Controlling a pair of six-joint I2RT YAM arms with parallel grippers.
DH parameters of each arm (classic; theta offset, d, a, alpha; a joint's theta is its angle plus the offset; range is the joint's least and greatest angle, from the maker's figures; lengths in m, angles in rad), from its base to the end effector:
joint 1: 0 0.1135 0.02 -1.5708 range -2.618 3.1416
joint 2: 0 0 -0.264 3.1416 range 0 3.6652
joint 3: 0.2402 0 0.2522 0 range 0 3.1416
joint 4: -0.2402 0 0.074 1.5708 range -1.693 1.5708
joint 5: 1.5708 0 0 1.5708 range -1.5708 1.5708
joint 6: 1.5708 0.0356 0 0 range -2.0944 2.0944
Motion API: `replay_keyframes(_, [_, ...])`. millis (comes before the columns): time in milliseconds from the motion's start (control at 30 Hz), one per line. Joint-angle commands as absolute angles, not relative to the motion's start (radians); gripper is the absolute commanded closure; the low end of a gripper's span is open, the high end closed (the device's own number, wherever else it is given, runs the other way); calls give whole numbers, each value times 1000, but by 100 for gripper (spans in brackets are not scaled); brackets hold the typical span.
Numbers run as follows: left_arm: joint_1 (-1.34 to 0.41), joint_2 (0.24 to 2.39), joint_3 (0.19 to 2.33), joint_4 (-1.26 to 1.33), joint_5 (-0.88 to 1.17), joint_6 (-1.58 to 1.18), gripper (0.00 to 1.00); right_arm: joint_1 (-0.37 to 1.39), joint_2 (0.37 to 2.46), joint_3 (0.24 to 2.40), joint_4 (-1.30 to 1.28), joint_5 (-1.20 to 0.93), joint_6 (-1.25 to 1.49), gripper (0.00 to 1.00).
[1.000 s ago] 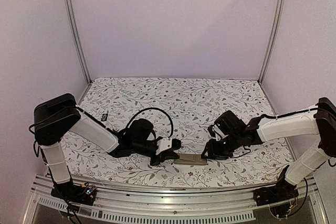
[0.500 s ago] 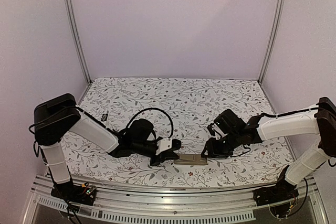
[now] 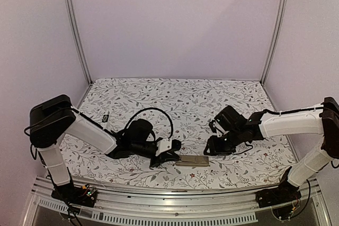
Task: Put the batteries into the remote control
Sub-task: Load the battery cover onto the remote control without the battery cover.
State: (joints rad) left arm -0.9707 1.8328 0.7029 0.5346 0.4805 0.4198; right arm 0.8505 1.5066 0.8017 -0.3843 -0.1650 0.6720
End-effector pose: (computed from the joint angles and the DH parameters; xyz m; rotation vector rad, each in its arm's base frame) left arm 0.1754 -0.2854 0.1134 1.6215 1.4994 -0.8323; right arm 0.1797 0.2136 0.1672 -0.3098 2.8169 0.6495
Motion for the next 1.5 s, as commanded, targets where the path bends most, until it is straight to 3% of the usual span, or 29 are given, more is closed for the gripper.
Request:
replay_keyframes(0, [-972, 1764, 658, 553, 464, 401, 92, 849, 1483, 860, -424, -134, 633, 60])
replay_keyframes(200, [-959, 1726, 601, 582, 388, 362, 92, 873, 1519, 913, -311, -263, 595, 80])
replay_keyframes(567, [-958, 1726, 540, 629, 300, 387, 93, 964, 1724, 1031, -263, -354, 565, 100])
replay_keyframes(1100, [-963, 1748, 563, 629, 362, 394, 93, 961, 1800, 1131, -307, -293, 529, 100])
replay_keyframes(1467, [-1066, 1766, 623, 502, 311, 537, 92, 934, 1876, 1175, -350, -263, 455, 100])
